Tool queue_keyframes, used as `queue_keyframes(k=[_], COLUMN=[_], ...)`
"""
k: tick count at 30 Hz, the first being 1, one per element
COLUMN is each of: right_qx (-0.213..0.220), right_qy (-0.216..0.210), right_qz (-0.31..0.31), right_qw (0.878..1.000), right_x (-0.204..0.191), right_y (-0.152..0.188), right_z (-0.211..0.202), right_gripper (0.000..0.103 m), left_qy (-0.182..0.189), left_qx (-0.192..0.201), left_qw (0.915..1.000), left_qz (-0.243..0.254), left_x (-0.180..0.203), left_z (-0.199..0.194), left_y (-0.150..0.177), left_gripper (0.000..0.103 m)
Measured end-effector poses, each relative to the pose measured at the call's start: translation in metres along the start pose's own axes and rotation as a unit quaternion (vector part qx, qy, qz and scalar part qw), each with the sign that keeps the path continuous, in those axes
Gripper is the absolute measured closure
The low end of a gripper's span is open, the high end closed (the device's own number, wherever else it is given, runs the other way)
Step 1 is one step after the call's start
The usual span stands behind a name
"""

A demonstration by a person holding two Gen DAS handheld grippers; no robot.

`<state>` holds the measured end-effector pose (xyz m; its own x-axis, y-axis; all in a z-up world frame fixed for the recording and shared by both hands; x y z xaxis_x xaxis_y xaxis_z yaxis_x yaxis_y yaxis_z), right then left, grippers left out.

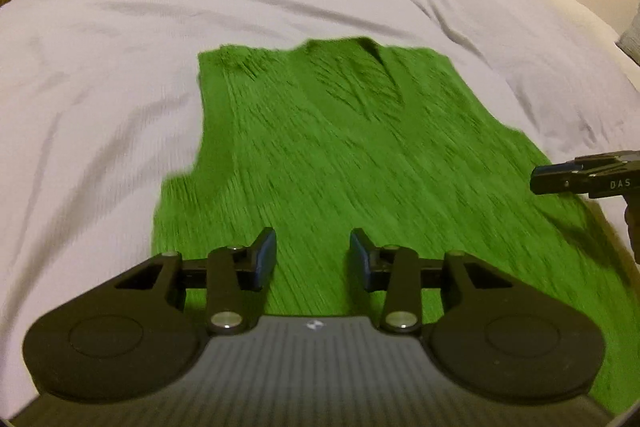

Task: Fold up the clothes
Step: 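Grasp the vest hem with the left gripper while the right gripper grasps the hem, then lift the hem with both grippers and fold it over toward the neckline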

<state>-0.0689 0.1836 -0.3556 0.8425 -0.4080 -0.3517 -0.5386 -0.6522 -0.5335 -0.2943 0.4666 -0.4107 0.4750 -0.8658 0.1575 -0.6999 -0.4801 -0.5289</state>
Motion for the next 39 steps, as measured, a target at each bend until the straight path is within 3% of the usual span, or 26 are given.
queue_keyframes(k=[4,7,9,11,17,19,20,21,23,26,30,34,36,39], right_qx=[-0.001,0.008,0.01,0.012,0.018,0.02,0.021,0.021,0.034,0.08,0.133,0.109,0.097,0.079], right_qy=[-0.022,-0.032,-0.043,-0.054,-0.086,-0.097,-0.101,-0.1,-0.1,-0.103,-0.108,-0.06,-0.036,0.0], right_qz=[0.012,0.023,0.034,0.045,0.078,0.089,0.091,0.088,0.077,0.048,0.008,-0.011,-0.021,-0.036], right_qw=[1.0,0.999,0.998,0.997,0.993,0.991,0.991,0.991,0.992,0.99,0.985,0.992,0.994,0.996], right_x=[0.026,0.043,0.054,0.065,0.097,0.108,0.111,0.109,0.104,0.091,0.061,0.034,0.021,0.001], right_y=[-0.047,-0.074,-0.085,-0.096,-0.129,-0.14,-0.144,-0.145,-0.143,-0.138,-0.112,-0.013,0.036,0.109], right_z=[0.029,0.042,0.051,0.061,0.09,0.1,0.103,0.103,0.094,0.056,-0.01,-0.052,-0.073,-0.104], right_gripper=[0.052,0.045,0.034,0.034,0.034,0.044,0.066,0.076,0.093,0.094,0.094,0.094,0.094,0.089], left_qy=[-0.002,0.015,0.022,0.031,0.093,0.104,0.1,0.099,0.097,0.109,0.139,0.154,0.145,0.092], left_qx=[0.01,0.016,0.019,0.019,0.029,0.032,0.034,0.034,0.044,0.098,0.147,0.169,0.163,0.143], left_qw=[0.9999,0.9988,0.9972,0.9954,0.9905,0.9893,0.9905,0.9914,0.9923,0.9889,0.9793,0.9731,0.9751,0.9847], left_qz=[-0.008,-0.043,-0.068,-0.089,-0.097,-0.097,-0.089,-0.079,-0.064,-0.025,0.004,0.034,0.038,0.035], left_x=[-0.034,-0.065,-0.086,-0.102,-0.109,-0.104,-0.1,-0.095,-0.086,-0.073,-0.057,-0.038,-0.028,-0.004], left_z=[0.023,0.038,0.049,0.063,0.096,0.105,0.107,0.107,0.096,0.053,-0.03,-0.106,-0.132,-0.153], left_y=[-0.043,-0.071,-0.087,-0.101,-0.127,-0.133,-0.135,-0.136,-0.136,-0.133,-0.101,-0.027,0.022,0.1], left_gripper=[0.067,0.066,0.06,0.055,0.053,0.059,0.075,0.085,0.092,0.093,0.094,0.094,0.092,0.09])
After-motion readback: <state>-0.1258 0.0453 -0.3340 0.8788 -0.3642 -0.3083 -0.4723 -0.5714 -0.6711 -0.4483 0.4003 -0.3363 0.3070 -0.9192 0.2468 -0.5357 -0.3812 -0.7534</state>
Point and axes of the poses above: each gripper's, at about its wrist camera, not at the fingertips, and z roughly the way its jaws point, x to its right, y to its underside, the point moved 6 cm from there along z, roughly the way its jaws point, and after that the axes turned 8 degrees about -x, right-handed, at the moved point
